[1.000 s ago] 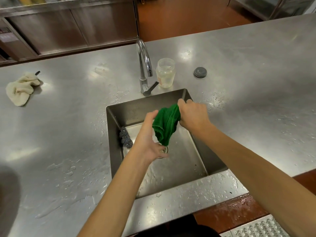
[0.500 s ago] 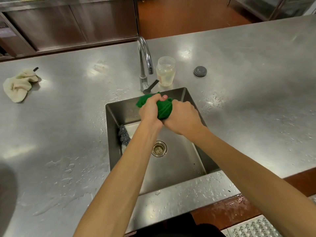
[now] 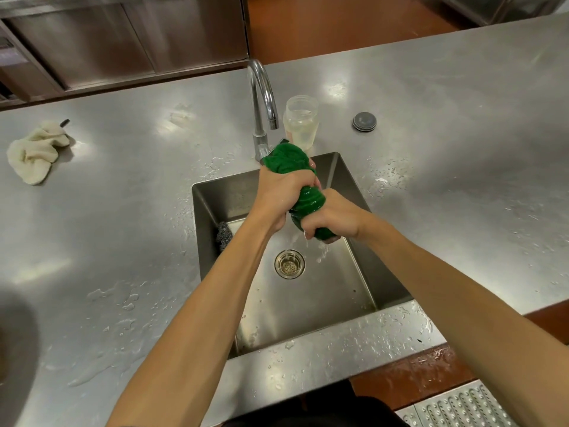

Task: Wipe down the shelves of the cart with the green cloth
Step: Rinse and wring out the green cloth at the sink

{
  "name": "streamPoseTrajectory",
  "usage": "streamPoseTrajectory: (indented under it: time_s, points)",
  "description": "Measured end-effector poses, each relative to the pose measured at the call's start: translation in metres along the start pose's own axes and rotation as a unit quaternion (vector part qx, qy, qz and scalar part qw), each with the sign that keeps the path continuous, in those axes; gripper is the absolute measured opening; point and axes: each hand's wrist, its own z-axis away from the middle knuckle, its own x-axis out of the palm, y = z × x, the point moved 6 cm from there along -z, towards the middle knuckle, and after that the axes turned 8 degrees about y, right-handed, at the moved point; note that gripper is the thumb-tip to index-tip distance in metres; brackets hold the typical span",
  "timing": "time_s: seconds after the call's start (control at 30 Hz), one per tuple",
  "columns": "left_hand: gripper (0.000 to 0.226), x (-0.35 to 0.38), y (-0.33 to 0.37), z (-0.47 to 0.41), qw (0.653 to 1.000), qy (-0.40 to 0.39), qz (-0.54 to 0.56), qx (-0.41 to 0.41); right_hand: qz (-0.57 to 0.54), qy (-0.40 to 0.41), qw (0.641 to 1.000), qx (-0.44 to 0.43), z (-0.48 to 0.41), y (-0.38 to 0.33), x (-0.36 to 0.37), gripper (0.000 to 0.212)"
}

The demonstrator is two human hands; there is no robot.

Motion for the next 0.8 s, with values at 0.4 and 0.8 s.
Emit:
streamPoseTrajectory:
  time_s: [0.4, 0.8]
  points:
    - [0.037, -0.027, -0.033, -0.005, 0.955, 0.175, 0.182, -0.156, 0.26, 0.183, 0.947, -0.051, -0.002, -0.009, -0.007, 0.069]
    - [0.03, -0.007, -0.041, 0.003, 0.919, 0.168, 0.218, -0.282, 0.502, 0.358, 0.764, -0.19, 0.005, -0.024, -0.007, 0.085]
